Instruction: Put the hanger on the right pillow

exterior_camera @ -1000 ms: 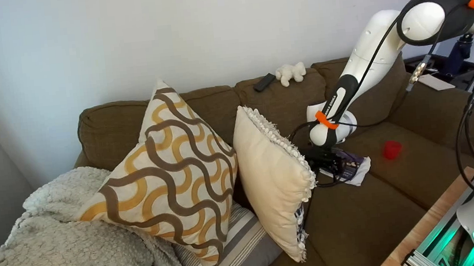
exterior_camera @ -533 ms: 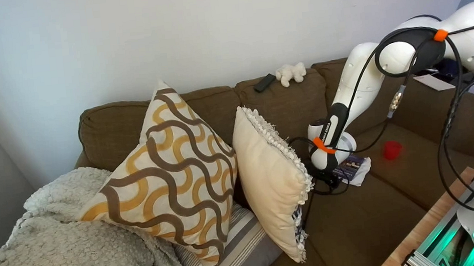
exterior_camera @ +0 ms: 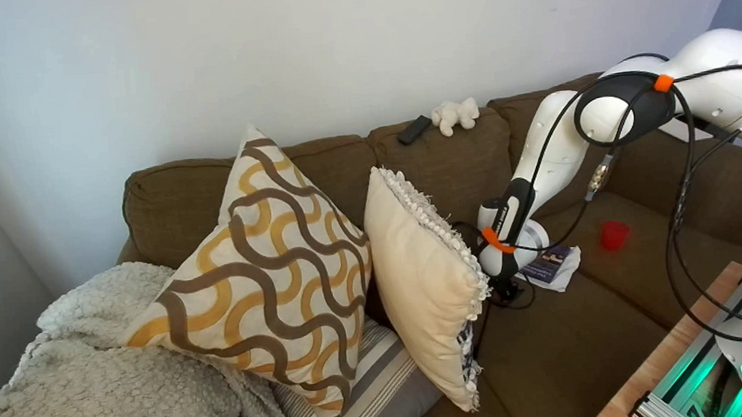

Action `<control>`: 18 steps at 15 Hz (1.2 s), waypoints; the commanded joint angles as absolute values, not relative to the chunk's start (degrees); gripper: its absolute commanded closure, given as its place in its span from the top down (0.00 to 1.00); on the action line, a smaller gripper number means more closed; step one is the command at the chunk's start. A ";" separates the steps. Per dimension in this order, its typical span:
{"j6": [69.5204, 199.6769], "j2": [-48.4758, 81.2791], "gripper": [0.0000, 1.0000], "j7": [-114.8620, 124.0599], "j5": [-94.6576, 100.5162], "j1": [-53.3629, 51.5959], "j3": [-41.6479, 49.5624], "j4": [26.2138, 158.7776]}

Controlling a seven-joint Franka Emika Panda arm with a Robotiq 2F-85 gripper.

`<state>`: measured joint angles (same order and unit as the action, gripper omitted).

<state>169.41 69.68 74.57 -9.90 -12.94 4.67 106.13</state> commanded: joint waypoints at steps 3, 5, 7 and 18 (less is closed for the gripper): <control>167.61 75.42 0.37 72.73 -12.15 -12.45 4.32 99.55; 167.48 74.11 0.21 72.94 -12.34 -12.83 4.61 100.52; 167.72 72.38 0.05 72.85 -12.53 -12.78 4.56 102.12; 169.49 56.77 0.02 75.74 -16.92 -16.03 7.36 121.59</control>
<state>168.68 63.57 74.24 -14.87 -12.91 5.18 112.68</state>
